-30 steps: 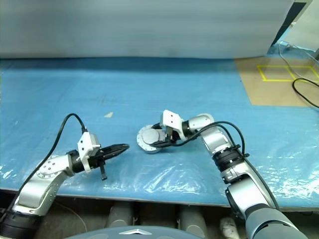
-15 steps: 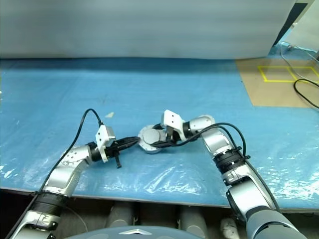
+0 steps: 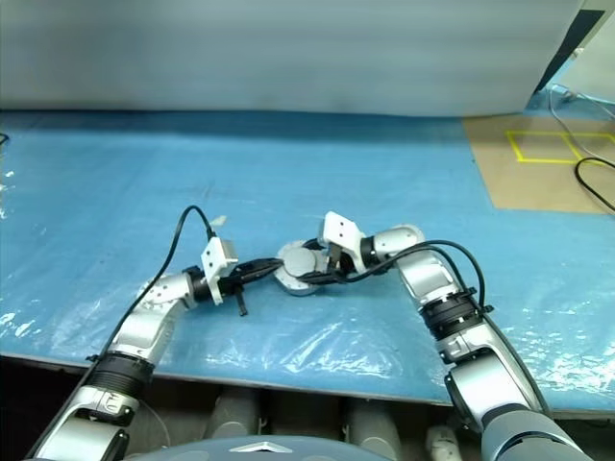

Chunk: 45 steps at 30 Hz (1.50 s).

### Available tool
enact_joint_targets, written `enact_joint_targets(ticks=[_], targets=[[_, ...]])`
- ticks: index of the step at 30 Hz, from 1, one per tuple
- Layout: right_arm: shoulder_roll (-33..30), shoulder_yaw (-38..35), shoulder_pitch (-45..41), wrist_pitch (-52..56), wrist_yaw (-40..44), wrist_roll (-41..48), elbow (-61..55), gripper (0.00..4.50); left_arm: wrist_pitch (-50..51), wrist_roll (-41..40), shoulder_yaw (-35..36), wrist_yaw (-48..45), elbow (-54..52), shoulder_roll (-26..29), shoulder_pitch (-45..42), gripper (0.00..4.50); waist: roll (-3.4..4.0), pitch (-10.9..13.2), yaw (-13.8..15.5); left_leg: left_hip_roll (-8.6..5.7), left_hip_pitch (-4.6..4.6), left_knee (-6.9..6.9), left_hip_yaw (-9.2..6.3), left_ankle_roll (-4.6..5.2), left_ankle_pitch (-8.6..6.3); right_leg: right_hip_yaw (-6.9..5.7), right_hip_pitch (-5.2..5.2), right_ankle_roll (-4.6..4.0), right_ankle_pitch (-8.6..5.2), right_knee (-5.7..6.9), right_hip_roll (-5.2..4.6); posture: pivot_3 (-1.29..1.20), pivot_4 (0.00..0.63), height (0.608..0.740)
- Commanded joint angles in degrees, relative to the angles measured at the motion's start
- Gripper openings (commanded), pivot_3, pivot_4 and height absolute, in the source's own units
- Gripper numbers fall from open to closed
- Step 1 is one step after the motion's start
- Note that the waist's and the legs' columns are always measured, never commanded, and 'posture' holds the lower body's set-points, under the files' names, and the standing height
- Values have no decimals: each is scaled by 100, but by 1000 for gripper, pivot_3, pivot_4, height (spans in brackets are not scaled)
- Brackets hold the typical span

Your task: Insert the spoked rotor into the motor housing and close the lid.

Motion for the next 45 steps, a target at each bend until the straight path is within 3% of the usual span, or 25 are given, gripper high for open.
enact_joint_targets(ticks=[1, 7, 11, 12, 22, 28, 35, 40, 45], targets=[[-50, 87, 132, 208, -78, -103, 20, 3000, -126, 243, -232, -236, 183, 169, 25, 0, 0, 0, -2, 0, 0, -1, 0, 0, 0, 0, 0, 0, 0, -2, 0, 0, 150, 740], [-65, 42, 155, 318, -77, -34, -79, 3000, -237, 317, -335, -335, 257, 228, -41, 0, 3, -4, -3, -1, 5, -18, -1, 0, 0, 1, 0, 1, 0, -14, 0, 0, 150, 740], [-54, -42, 155, 569, -67, 105, -275, 4339, -325, 365, -349, -279, 308, 180, -79, 0, 3, -4, 5, -3, 5, -23, 0, 0, 0, 1, 2, 1, 0, -22, -1, 0, 150, 740], [-56, -51, 145, 662, -61, 134, -319, 4470, -335, 366, -350, -275, 311, 178, -77, 0, 3, -4, 6, -4, 5, -24, 0, 0, 0, 1, 2, 1, 0, -23, -2, 0, 150, 740], [-374, -589, -243, 1049, 3, 707, -1202, 4470, -366, 354, -352, -231, 292, 161, -76, 0, 5, -3, 98, -6, -8, -48, 4, -1, 0, 1, -8, 1, 0, -52, -2, 0, 150, 740], [-639, -1587, -448, 2721, -153, 1885, -1731, 4470, -333, 327, -353, -162, 177, 126, -24, 0, 5, -3, 118, -6, -46, -51, 5, -7, 5, 1, -45, 2, 1, -51, 1, 0, 150, 740], [-898, -2246, 482, 5132, -637, 2760, -866, 4470, -297, 322, -354, -78, 73, 130, 20, 0, 5, -3, 129, -8, -50, -52, 5, -19, 11, -1, -36, 2, 1, -69, 0, 0, 150, 740], [-722, -2297, 676, 6032, -1002, 3061, -712, 4470, -230, 290, -348, -69, -57, 169, 76, 0, 31, -12, 104, -7, -49, -53, 4, -21, 13, -1, -45, 2, 1, -65, 3, 0, 150, 740], [-269, -2249, 661, 6229, -1397, 3192, -747, 4470, -163, 279, -333, -73, -104, 192, 49, 0, 31, -13, 110, -4, -44, -54, 5, -22, 13, -2, -41, 2, 1, -66, 3, 0, 150, 740]])
